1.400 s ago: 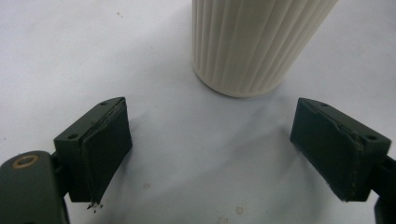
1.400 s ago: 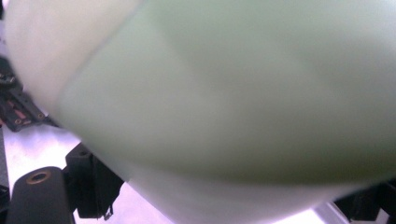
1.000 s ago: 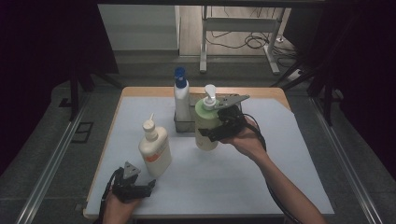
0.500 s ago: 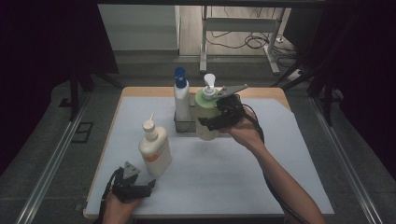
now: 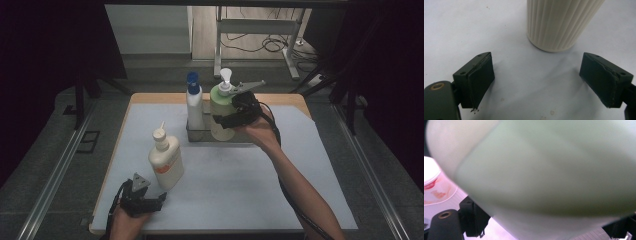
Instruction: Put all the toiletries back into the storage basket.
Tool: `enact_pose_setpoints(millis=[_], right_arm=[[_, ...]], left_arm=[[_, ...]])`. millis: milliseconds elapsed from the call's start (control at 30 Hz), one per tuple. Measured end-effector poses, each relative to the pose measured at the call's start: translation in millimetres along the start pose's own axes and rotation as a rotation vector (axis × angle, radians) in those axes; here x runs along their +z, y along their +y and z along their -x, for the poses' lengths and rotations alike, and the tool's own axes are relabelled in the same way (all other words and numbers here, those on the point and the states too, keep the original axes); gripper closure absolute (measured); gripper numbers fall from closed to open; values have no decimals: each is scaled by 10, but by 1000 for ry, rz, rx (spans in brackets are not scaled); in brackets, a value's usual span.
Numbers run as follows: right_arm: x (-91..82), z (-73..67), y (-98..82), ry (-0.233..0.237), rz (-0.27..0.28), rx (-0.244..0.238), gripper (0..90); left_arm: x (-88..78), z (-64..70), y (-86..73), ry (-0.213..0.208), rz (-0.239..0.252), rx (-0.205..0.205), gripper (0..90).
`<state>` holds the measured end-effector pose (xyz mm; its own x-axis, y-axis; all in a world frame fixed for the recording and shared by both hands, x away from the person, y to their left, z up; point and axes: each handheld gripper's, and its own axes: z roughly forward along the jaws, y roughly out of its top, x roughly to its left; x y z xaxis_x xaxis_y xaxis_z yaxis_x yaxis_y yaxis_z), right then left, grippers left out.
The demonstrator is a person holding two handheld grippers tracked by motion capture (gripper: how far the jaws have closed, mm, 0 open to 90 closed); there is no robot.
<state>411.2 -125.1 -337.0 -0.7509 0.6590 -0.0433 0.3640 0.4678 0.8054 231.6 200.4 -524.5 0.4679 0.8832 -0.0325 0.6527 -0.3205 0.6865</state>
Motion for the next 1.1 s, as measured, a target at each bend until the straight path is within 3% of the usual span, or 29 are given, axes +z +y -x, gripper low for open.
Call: enact_pose_setpoints(millis=[533, 1100], right_arm=[[179, 162, 112, -42, 13, 46, 130], [337, 308, 148, -86, 13, 65, 130]], left_arm=[[0, 0, 0, 0, 1, -1, 121], [-2, -2, 0, -1, -2, 2, 120]])
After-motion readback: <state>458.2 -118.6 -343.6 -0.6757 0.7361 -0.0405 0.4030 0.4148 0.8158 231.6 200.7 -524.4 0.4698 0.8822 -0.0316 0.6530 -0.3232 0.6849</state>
